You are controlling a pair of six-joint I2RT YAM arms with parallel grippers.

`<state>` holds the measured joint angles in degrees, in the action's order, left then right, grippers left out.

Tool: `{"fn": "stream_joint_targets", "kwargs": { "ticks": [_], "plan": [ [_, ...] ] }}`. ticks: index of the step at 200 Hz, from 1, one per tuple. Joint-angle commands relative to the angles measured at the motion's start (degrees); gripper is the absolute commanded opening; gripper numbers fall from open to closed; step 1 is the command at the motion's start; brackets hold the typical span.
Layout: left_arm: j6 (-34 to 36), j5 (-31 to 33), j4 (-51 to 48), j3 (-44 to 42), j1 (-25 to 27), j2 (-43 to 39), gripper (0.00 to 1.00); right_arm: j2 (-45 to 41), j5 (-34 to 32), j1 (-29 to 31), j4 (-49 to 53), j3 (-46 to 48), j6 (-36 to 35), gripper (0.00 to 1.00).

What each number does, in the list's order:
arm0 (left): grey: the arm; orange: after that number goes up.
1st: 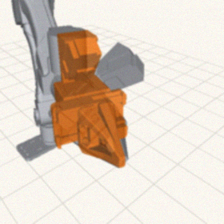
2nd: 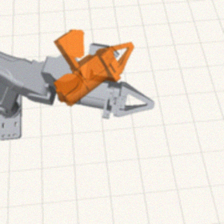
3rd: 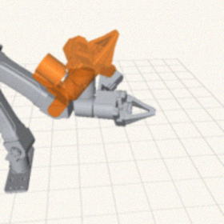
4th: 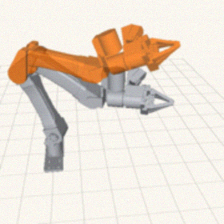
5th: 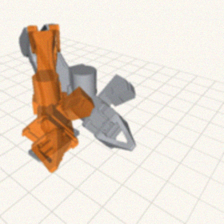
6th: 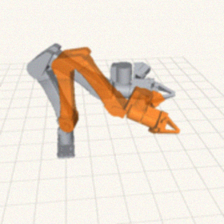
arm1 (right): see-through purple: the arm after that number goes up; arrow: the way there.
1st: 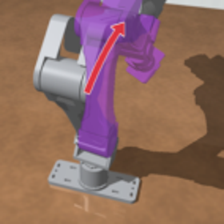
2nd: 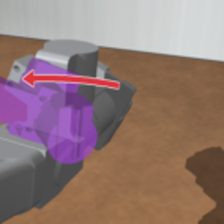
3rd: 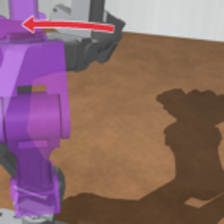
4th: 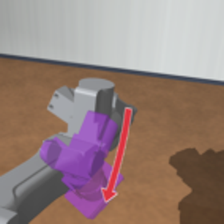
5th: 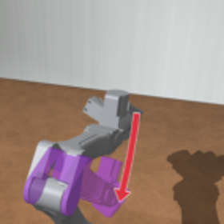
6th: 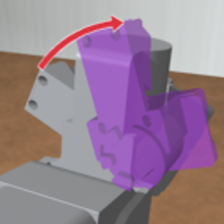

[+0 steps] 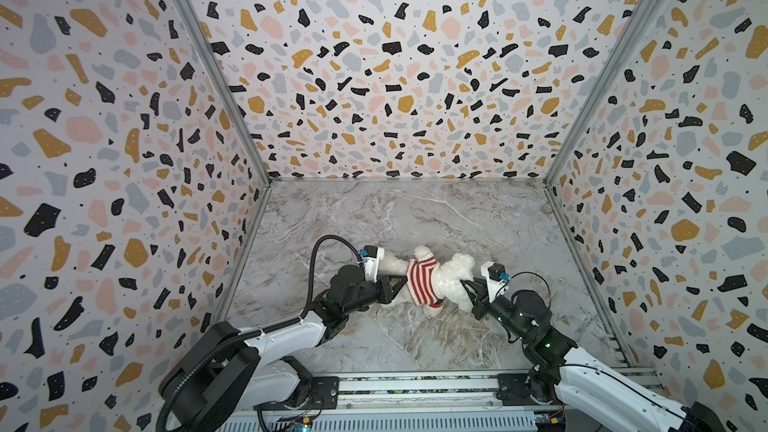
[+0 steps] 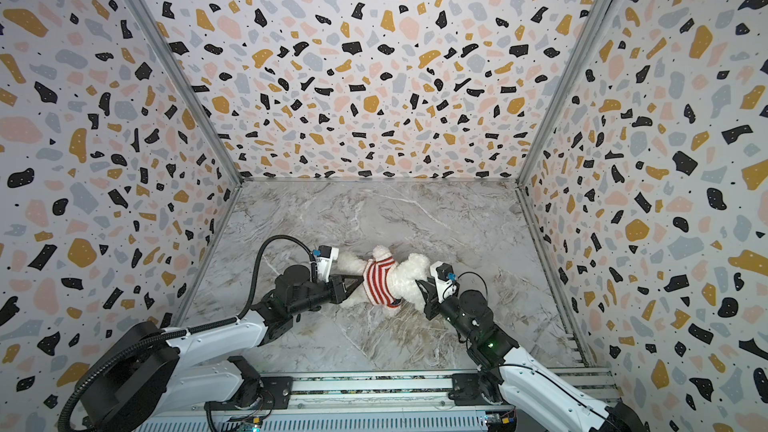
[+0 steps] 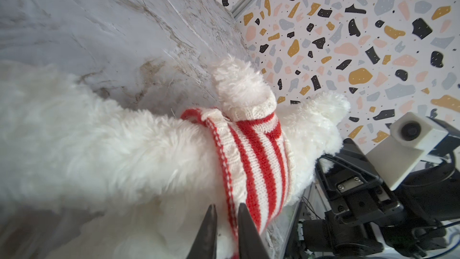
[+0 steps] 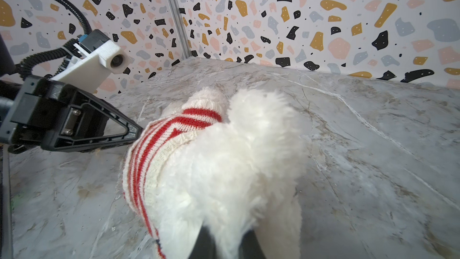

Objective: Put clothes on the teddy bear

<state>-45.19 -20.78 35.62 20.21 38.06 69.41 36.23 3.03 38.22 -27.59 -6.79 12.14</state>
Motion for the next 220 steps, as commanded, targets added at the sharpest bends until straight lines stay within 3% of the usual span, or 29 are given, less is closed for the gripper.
{"fn": "stream_joint_targets", "kwargs": {
  "ticks": [1,35,121,220],
  "plan": [
    [6.22,-0.21,-5.07,2.16,0.42,-2.85,0.26,-1.33,-1.01,0.1,-1.37,-1.28,0.6,0.0],
    [11.06,0.4,-11.99,3.09,2.48,-4.9,0.29,-1.09,-1.49,0.08,-0.97,-1.65,0.72,0.0],
    [8.39,1.38,-2.08,3.65,10.11,3.38,0.29,0.55,-1.84,0.06,-1.22,-2.18,1.66,0.0],
    [7.63,6.47,-0.83,3.53,10.6,5.76,0.23,-0.72,-1.97,0.04,-0.37,-1.93,1.82,0.0]
  ]
}}
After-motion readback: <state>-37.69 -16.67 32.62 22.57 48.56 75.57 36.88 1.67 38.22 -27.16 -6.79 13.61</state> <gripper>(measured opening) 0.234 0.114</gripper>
